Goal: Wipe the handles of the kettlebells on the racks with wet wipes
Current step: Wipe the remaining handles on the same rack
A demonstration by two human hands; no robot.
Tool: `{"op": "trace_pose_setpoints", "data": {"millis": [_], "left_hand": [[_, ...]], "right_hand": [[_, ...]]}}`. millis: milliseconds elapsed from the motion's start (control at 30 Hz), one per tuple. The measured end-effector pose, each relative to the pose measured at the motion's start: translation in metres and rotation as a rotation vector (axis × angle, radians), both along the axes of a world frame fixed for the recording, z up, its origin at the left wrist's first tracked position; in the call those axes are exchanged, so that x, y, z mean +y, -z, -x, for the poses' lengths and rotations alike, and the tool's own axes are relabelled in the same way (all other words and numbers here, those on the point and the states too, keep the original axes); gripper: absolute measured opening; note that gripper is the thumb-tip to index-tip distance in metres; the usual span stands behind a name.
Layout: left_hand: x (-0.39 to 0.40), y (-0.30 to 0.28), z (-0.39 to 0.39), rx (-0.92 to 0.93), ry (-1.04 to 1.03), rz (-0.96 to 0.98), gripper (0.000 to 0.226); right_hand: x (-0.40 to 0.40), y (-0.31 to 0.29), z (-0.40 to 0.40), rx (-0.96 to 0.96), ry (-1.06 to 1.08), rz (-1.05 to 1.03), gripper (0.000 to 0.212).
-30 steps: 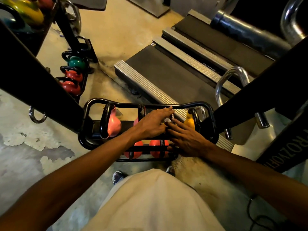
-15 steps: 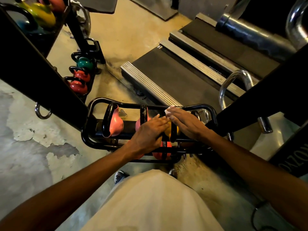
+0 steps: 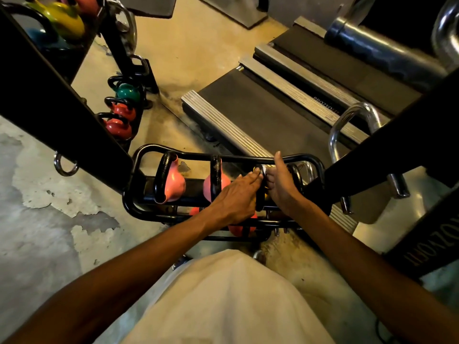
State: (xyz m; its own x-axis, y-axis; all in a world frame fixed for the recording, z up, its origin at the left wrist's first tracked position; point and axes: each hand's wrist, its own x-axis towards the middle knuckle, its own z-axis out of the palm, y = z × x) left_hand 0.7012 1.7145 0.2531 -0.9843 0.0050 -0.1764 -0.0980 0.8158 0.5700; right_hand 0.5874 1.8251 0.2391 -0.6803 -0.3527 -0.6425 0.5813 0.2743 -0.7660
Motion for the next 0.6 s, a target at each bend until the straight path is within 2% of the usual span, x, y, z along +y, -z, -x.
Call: {"op": "trace_pose_setpoints", "data": {"millis": [67, 167, 233, 367, 500, 600], "left_hand": [[-0.002, 0.001, 0.001, -0.002, 0.008, 0.007, 0.076], [-0.005, 0.004, 0.006, 0.007, 0.031, 0.096, 0.075], [-0.006, 0.005, 0.009, 0.018, 0.051, 0.174, 0.071], [-0.007, 0.006, 0.009, 0.040, 0.071, 0.210, 0.063], [-0.011, 0.005, 0.011, 0.066, 0.059, 0.181, 0.062], [-0.013, 0.005, 0.015, 0.083, 0.062, 0.170, 0.062]], "right_hand": [[0.004, -0.004, 0.004, -0.102, 0.039, 0.057, 0.086], [0.010, -0.013, 0.003, -0.180, 0.065, 0.109, 0.082], [0.018, -0.011, -0.001, -0.227, 0.005, 0.125, 0.089], [0.034, -0.006, -0.009, -0.198, -0.094, 0.108, 0.088], [0.041, -0.005, -0.027, -0.019, -0.105, 0.104, 0.073], [0.047, 0.010, -0.061, 0.300, -0.175, 0.062, 0.057]]}}
